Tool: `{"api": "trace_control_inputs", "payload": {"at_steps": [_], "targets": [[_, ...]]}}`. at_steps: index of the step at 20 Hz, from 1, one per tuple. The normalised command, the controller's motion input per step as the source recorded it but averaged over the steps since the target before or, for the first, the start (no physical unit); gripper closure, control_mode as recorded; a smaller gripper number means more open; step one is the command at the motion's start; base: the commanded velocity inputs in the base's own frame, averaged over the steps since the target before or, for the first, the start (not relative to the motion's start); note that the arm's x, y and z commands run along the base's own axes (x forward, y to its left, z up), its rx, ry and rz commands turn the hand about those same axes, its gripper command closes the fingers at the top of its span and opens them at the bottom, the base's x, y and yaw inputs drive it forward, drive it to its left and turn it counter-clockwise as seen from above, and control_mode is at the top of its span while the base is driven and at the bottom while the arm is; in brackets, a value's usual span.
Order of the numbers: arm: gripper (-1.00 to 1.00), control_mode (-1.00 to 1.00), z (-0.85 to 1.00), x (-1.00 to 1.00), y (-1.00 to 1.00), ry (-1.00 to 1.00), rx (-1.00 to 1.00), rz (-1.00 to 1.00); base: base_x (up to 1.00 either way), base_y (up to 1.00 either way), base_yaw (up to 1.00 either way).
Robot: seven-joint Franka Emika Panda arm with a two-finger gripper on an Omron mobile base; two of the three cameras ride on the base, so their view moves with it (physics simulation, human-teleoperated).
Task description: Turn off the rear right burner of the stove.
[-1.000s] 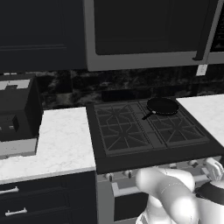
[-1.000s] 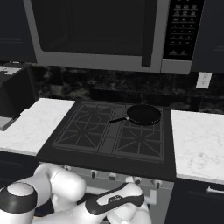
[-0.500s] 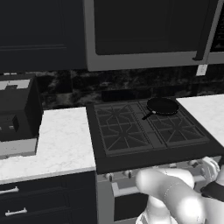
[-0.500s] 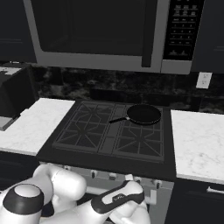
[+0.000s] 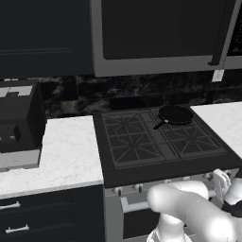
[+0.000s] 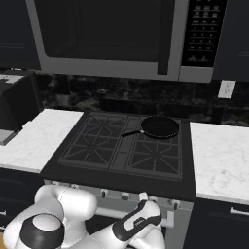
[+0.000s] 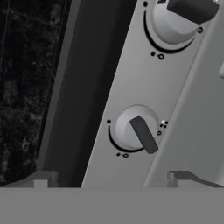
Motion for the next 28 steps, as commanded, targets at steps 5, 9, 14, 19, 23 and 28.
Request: {"api": "trace_control_inputs", "payload": {"at_steps": [5, 9, 14, 19, 23, 28], "targets": [[-1.00, -1.00, -0.22, 0.25, -0.06, -0.11, 0.00, 0.00, 0.00, 0.00, 0.00], [-1.00, -1.00, -0.07, 0.27, -0.08, -0.03, 0.00, 0.00, 0.00, 0.00, 0.00], [-1.00, -1.00, -0.01, 0.08, -0.34, 0.00, 0.00, 0.01, 0.00, 0.00, 0.00], [-1.00, -1.00, 0.00, 0.00, -0.07, 0.00, 0.00, 0.00, 0.00, 0.00, 0.00], [-1.00, -1.00, 0.00, -0.12, -0.26, -0.01, 0.00, 0.00, 0.00, 0.00, 0.00], [-1.00, -1.00, 0.00, 0.00, -0.02, 0.00, 0.00, 0.00, 0.00, 0.00, 0.00]]}}
